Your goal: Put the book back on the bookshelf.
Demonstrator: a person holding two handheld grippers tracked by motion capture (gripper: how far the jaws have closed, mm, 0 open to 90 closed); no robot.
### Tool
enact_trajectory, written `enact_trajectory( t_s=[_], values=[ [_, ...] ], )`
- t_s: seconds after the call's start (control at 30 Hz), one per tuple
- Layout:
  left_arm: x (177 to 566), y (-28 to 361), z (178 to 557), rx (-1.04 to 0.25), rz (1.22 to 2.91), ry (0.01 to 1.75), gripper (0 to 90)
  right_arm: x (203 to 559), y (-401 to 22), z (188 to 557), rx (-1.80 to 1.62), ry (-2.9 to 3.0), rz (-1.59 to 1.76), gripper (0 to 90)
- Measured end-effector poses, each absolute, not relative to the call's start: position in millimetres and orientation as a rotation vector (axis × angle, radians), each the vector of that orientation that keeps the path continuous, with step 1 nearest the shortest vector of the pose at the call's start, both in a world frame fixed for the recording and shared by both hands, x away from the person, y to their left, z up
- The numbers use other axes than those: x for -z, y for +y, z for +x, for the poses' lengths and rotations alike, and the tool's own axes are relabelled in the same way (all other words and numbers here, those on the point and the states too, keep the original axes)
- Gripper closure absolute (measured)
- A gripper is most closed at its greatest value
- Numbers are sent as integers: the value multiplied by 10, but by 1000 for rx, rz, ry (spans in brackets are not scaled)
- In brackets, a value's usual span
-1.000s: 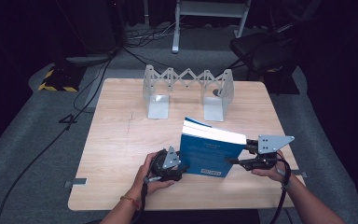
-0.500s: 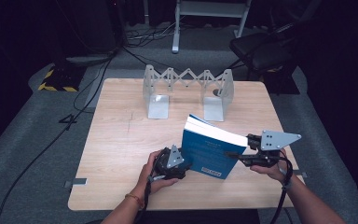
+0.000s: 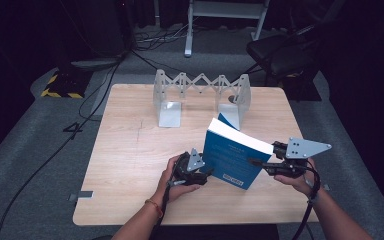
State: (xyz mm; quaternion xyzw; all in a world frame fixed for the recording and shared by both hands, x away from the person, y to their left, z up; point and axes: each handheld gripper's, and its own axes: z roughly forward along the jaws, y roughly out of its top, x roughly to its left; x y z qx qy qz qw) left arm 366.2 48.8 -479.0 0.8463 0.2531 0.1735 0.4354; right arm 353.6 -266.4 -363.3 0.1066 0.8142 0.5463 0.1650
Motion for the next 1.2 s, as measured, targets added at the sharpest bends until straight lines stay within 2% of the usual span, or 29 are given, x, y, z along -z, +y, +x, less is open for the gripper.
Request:
enact_trajectory(
  t_s=[0.07,0.23,0.47,0.57,0.77,1.2],
  values=[
    [4766,565,3640,-394,2136,637,292,3611,-2652,3531,-1543,2333,316,583],
    [4762,886,3482,-394,2223,653,267,3549,-2637,3541,-1512,2381,362,573],
    [4871,1259,3345,-317,2218,759,205,3385,-2581,3553,-1458,2432,383,541],
    [4872,1400,3315,-314,2224,782,189,3271,-2512,3592,-1380,2521,370,503],
    [4912,1636,3293,-356,2225,864,192,3129,-2397,3690,-1284,2628,397,497],
    [4972,1630,3322,-353,2271,862,187,3069,-2085,3852,-1073,2793,396,493]
  ],
)
